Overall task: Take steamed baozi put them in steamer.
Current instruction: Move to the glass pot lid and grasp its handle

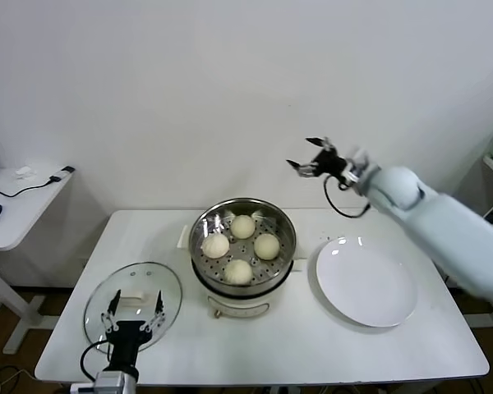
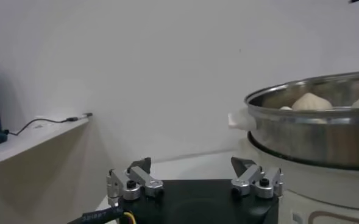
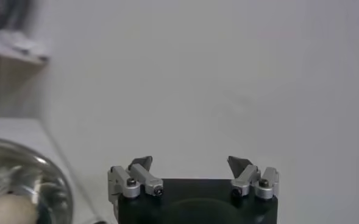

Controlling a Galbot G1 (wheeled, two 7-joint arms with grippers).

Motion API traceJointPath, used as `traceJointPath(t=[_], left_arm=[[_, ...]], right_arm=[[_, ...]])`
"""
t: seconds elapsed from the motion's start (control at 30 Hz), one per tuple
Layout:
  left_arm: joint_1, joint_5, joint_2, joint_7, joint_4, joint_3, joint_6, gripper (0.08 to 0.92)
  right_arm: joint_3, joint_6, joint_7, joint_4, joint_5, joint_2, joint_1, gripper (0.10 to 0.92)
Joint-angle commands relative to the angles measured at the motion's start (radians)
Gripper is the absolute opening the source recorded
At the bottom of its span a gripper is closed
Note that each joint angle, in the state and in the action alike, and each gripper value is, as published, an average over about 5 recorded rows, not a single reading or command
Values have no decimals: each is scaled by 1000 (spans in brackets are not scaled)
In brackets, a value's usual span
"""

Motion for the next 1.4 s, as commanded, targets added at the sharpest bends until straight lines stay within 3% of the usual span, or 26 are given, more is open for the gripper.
traceJointPath(t=[0.03,0.3,0.53,0.8,0.93,1.1,1.4], left_arm=[[-5,1,14,-12,28,-6,-9,823],[-6,26,25,-45,65,-24,-33,823],[-10,181,29,-152,111,-43,-120,823],[-30,985,67,-453,302,-140,-264,823],[-31,1148,122,-452,403,-136,-200,823],[-83,1218,142,-479,532,-141,-145,823],[-159,1262,146,-478,600,-139,-147,823]], right_arm=[[908,231,97,68,-160,55,-878,823],[1007,384,57,39,-195,256,-1081,823],[979,469,46,39,-198,390,-1153,823],[944,458,72,97,-229,456,-1218,823],[931,411,84,115,-244,476,-1217,823],[925,387,88,132,-252,484,-1216,823],[924,383,87,141,-248,482,-1221,823]])
